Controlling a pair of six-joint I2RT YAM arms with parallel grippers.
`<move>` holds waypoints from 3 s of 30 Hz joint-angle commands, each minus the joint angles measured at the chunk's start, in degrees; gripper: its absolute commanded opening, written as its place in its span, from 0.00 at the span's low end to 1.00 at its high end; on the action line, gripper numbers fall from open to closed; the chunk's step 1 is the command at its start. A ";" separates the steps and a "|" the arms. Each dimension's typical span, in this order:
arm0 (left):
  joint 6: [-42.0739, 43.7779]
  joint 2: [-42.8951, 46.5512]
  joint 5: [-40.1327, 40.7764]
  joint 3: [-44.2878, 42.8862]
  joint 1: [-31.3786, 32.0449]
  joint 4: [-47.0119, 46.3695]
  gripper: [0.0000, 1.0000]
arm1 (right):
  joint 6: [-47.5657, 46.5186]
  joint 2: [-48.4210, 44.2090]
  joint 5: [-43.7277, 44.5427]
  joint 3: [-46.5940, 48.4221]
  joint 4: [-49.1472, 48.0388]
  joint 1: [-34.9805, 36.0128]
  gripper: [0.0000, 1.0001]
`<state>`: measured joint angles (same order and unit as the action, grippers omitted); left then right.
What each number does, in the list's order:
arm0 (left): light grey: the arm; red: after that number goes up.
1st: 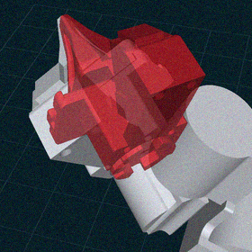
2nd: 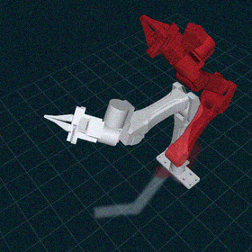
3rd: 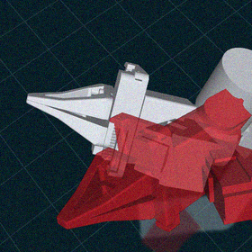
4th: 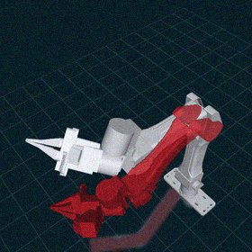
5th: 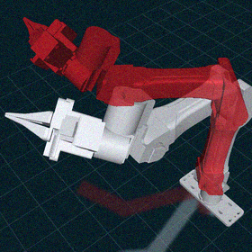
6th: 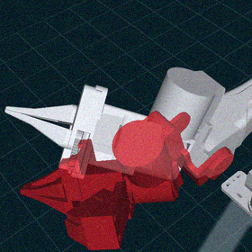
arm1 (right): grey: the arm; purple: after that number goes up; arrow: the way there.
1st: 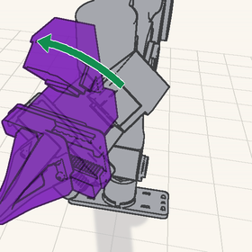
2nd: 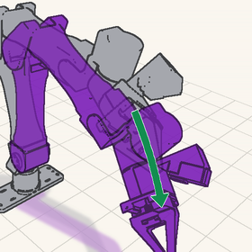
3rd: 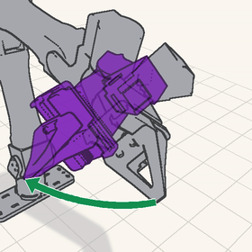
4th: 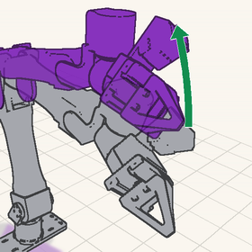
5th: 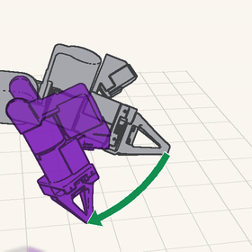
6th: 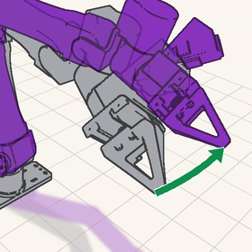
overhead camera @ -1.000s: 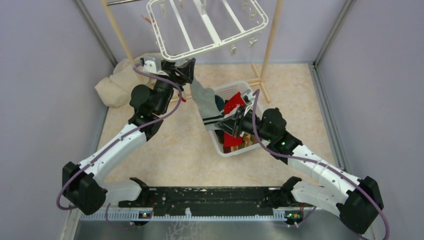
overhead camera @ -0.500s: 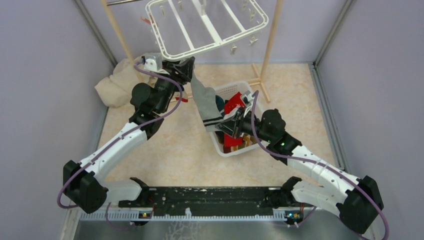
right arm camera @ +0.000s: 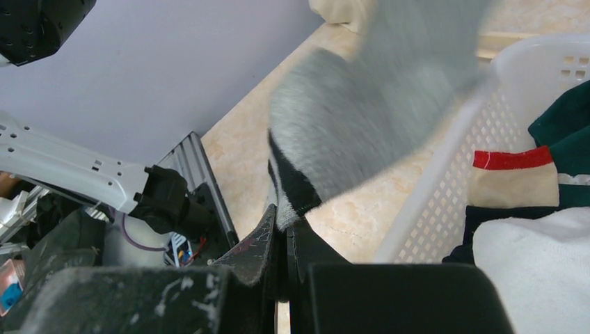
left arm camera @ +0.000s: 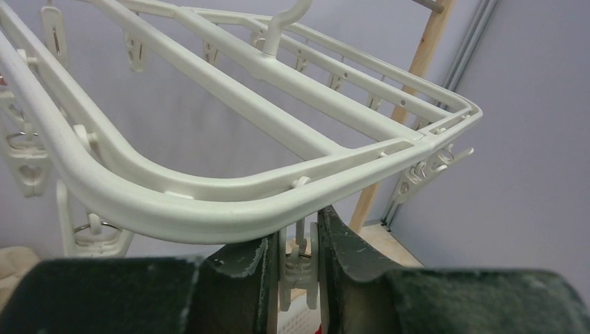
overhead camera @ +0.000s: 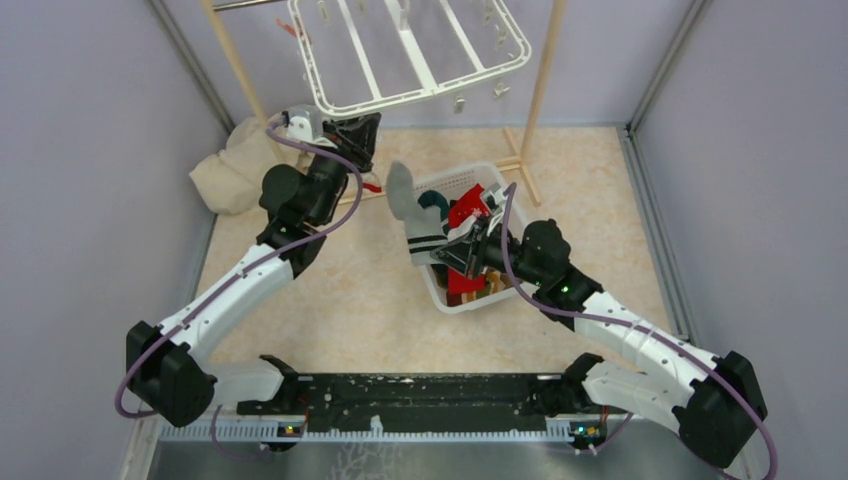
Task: Remove the socks clipped to the hanger
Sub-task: Remove the sock from the hanger, then place the sock in the bin.
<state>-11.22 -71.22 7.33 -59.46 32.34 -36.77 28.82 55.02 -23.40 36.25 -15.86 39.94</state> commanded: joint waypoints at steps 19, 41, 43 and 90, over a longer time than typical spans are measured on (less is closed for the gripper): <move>-2.08 2.37 -2.35 -1.00 -0.75 4.52 0.22 | -7.10 -5.10 5.88 14.38 14.49 -0.39 0.00; -7.07 -4.66 -14.67 -8.58 0.02 8.50 0.52 | -12.12 8.37 10.08 31.18 25.41 -8.01 0.00; -7.23 -5.38 -15.12 -9.12 0.24 8.67 0.54 | -12.12 8.03 9.55 30.54 25.30 -8.25 0.00; -8.44 6.68 -20.93 -1.48 3.46 26.03 0.75 | -10.80 5.93 5.66 16.81 24.73 -11.38 0.77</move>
<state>-19.90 -65.87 -12.32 -61.43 35.40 -12.40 18.57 66.32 -17.32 47.46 6.00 29.06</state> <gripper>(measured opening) 0.750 0.742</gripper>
